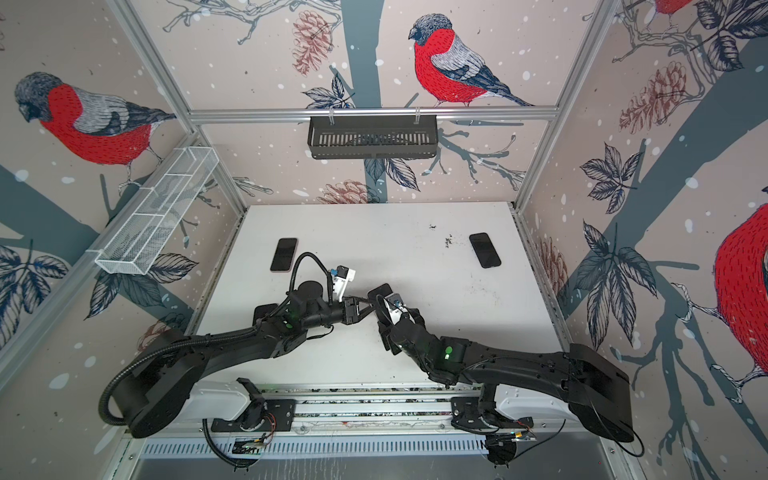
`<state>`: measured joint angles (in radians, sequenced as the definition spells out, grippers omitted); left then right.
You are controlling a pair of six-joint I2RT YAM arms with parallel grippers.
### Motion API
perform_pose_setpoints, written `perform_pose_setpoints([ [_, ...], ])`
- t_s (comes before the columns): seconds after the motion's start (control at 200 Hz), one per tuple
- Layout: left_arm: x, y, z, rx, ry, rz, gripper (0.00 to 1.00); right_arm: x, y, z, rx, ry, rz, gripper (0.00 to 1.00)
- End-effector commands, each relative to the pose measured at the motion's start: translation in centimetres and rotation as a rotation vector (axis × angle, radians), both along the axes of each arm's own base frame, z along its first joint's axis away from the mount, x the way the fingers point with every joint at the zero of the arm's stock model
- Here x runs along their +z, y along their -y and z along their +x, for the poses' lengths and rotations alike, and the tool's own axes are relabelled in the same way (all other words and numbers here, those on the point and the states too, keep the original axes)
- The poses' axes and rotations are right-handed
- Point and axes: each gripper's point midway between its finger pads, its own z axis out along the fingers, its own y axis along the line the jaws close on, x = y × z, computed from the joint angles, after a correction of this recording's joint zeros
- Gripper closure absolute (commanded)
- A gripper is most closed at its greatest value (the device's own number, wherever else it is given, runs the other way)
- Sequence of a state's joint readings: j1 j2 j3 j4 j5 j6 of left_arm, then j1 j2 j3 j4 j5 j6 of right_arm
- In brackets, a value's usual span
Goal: Take the phone out of the phone case
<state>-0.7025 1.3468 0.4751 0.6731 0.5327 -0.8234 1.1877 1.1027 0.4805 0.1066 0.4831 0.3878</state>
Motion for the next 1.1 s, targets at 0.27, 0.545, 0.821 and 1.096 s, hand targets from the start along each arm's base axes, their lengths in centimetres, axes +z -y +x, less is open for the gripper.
perform_pose_setpoints([
  [0.27,3.1,1.0,-0.5,-0.082,0.073,-0.103,0.77,1.3,-0.5,-0.5,0.037,0.035,0.058,0.69],
  [0.545,3.1,1.2,-0.8,-0.110,0.067,-0.105,0.92,0.7,-0.3,-0.7,0.040,0.035,0.051,0.70],
  [0.821,3.2,1.0,-0.8,-0.102,0.062,-0.121,1.00,0.8,-0.2,-0.7,0.036,0.047,0.049,0.62],
  [1.096,4.3,-0.5,0.7,0.024,0.121,-0.029,1.00,3.5,0.0,-0.8,0.014,0.034,0.124,0.08],
])
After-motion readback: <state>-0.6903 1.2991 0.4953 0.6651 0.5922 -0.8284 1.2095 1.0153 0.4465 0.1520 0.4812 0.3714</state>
